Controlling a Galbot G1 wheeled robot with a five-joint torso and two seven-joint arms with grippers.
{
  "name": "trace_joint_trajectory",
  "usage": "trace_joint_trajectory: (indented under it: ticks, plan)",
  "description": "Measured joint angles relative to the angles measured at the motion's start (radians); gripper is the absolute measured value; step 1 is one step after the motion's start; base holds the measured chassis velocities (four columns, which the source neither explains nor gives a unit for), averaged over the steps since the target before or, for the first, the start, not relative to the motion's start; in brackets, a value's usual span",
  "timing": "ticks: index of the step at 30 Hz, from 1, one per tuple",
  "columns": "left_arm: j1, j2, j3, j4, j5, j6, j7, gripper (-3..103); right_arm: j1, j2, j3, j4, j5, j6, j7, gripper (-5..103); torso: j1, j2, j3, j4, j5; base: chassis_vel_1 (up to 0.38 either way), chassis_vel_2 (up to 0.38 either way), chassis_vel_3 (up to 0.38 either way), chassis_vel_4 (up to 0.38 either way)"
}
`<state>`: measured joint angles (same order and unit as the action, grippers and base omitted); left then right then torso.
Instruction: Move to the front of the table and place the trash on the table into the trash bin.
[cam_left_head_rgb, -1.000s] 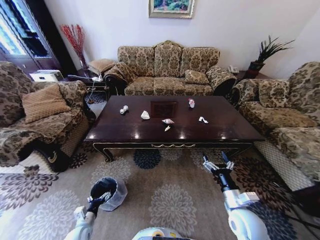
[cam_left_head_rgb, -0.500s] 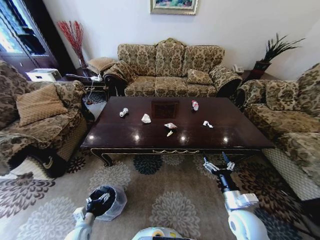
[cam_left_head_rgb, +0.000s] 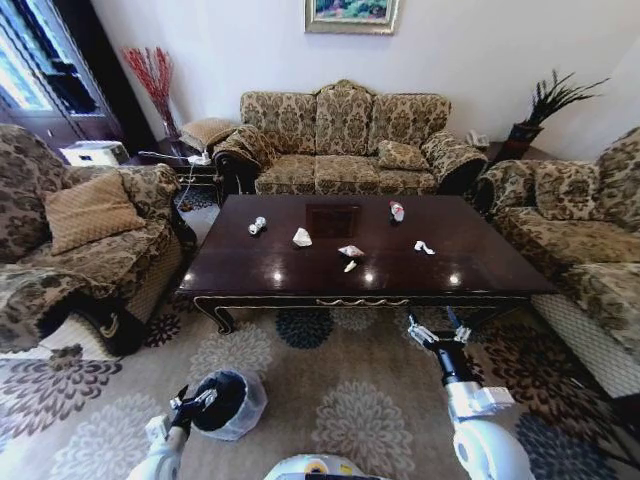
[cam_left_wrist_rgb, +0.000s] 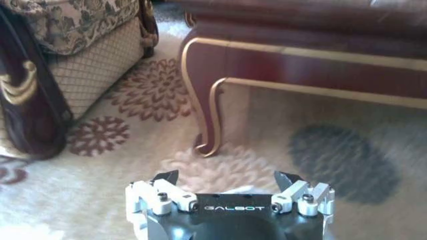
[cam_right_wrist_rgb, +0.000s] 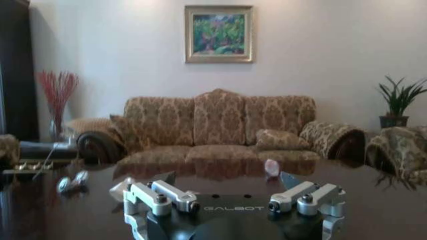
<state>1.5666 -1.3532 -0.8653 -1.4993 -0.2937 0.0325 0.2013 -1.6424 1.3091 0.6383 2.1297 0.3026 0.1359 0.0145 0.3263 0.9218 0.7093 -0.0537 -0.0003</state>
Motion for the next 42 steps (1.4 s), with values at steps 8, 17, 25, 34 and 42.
trace_joint_trajectory:
  ticks: [8,17,25,34,42]
  plan:
    - [-0.053,0.089,0.021,0.2,0.075,0.021,0.057,96,0.003,-0.028,-0.023,-0.003,0.017,-0.076,-0.001,100,0.0,0.0,0.0,0.0007,0.0005,0.063,0.05,-0.031,-0.034]
    - [-0.152,0.099,0.07,0.316,0.104,0.053,0.074,93,-0.011,-0.05,-0.012,0.01,0.025,-0.101,-0.004,100,0.0,0.0,0.0,0.0002,-0.0003,-0.015,-0.013,0.017,0.013]
    - [-0.256,0.109,0.114,0.484,0.146,0.023,0.078,88,-0.027,-0.041,-0.014,0.011,0.002,-0.105,-0.005,100,0.0,0.0,0.0,0.0,0.0002,0.0,0.0,0.0,0.0]
    - [-0.396,0.112,0.15,0.666,0.21,0.003,0.077,63,-0.06,-0.041,0.009,0.035,-0.001,-0.103,-0.011,100,0.0,0.0,0.0,0.0,0.0001,0.0,0.0,0.0,0.0]
    - [-0.444,0.111,0.155,0.721,0.263,0.014,0.072,30,-0.087,-0.02,0.019,0.043,-0.01,-0.083,-0.01,100,0.0,0.0,0.0,0.0003,0.0002,0.0,0.0,0.0,0.0]
